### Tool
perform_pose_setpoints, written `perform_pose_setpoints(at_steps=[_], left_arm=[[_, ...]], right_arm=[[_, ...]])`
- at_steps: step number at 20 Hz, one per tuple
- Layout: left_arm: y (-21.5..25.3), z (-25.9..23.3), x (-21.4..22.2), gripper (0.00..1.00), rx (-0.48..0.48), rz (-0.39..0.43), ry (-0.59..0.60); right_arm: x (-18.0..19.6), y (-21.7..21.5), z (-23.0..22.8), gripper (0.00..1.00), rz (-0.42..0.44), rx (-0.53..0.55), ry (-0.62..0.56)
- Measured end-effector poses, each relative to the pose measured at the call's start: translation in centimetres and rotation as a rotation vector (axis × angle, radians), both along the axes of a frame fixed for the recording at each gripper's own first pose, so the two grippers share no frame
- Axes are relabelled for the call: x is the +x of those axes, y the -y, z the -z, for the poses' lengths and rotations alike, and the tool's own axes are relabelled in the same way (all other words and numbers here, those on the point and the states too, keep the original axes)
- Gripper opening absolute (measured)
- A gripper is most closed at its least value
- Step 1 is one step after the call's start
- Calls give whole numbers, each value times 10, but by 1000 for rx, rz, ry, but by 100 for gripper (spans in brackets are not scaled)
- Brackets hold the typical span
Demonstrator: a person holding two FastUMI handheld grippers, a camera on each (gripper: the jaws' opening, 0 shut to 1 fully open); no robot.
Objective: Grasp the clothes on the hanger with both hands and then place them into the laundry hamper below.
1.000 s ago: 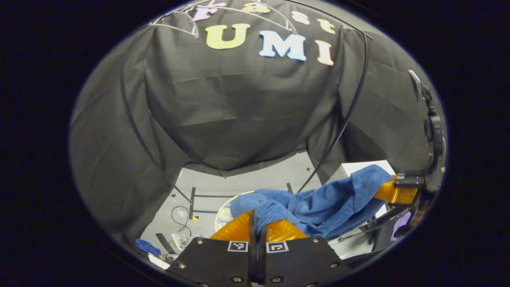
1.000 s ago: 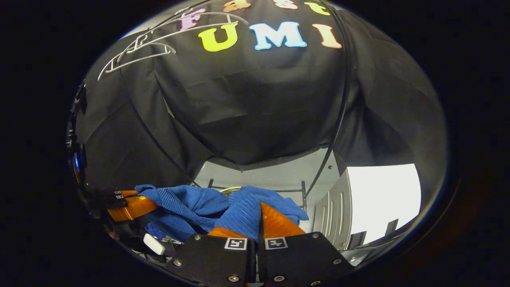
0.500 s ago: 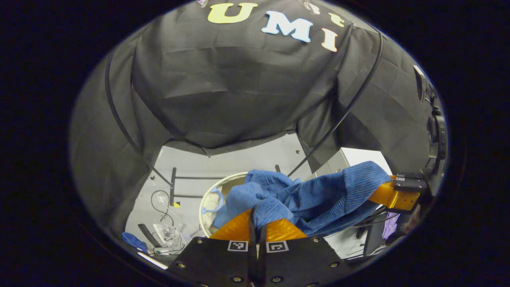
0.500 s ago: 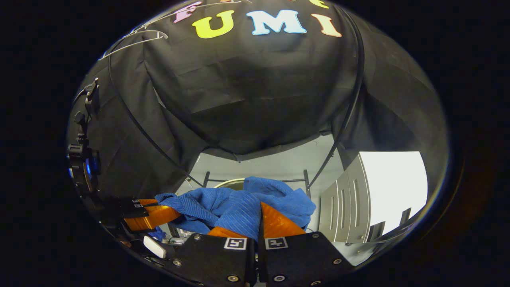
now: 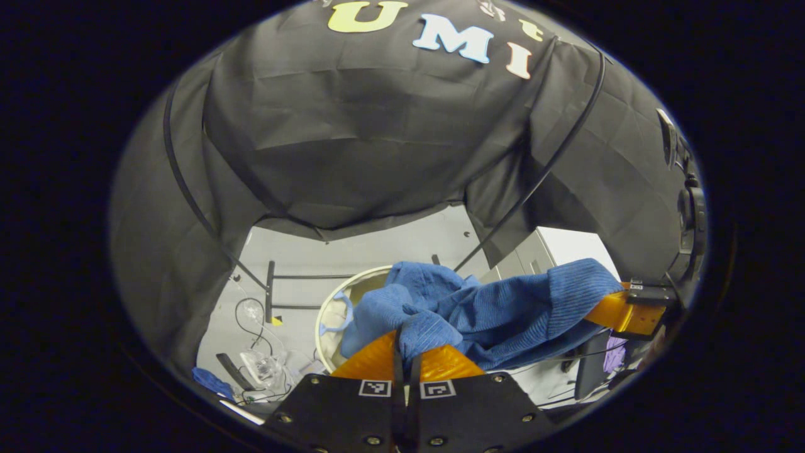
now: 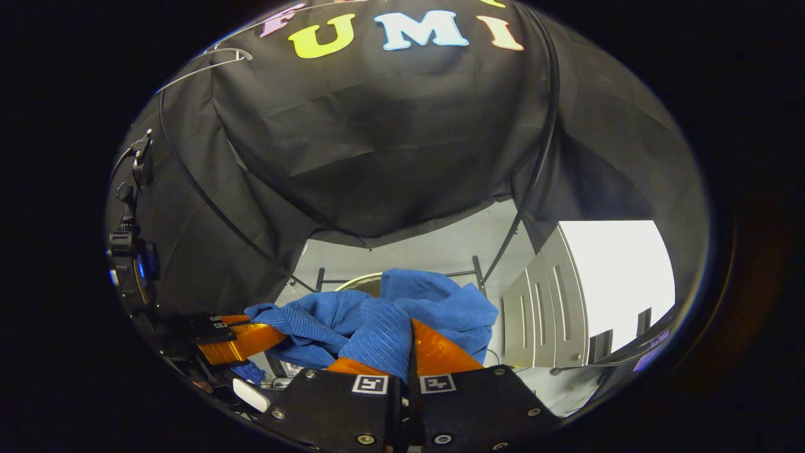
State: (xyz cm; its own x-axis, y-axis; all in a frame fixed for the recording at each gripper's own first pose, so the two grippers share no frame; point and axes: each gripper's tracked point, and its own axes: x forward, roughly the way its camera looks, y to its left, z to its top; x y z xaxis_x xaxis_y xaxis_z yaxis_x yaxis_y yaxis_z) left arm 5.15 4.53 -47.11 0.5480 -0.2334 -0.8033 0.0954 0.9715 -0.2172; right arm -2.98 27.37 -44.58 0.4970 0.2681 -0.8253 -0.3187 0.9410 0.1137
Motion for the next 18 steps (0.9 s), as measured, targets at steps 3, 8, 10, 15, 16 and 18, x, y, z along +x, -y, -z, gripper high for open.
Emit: perform_pose_setpoints(at_steps=[3, 8, 10, 15, 16, 18], left_arm=[[-6, 1, 0, 5, -6, -11, 2], [-14, 10, -3, 4, -26, -34, -45], [-18, 17, -12, 5, -29, -37, -80], [-34, 29, -18, 17, -21, -38, -123], [-33, 25, -16, 37, -47, -44, -122], [-39, 28, -13, 77, -40, -46, -125]], right_arm=[[-4, 5, -4, 6, 19, -11, -12], [-18, 11, 3, 8, 34, -50, -84], [-22, 7, 4, 9, 44, -43, -114], [-24, 5, -6, 39, 45, -39, -117], [-21, 4, -9, 52, 46, -27, -111], [-18, 9, -16, 79, 64, -27, -96]])
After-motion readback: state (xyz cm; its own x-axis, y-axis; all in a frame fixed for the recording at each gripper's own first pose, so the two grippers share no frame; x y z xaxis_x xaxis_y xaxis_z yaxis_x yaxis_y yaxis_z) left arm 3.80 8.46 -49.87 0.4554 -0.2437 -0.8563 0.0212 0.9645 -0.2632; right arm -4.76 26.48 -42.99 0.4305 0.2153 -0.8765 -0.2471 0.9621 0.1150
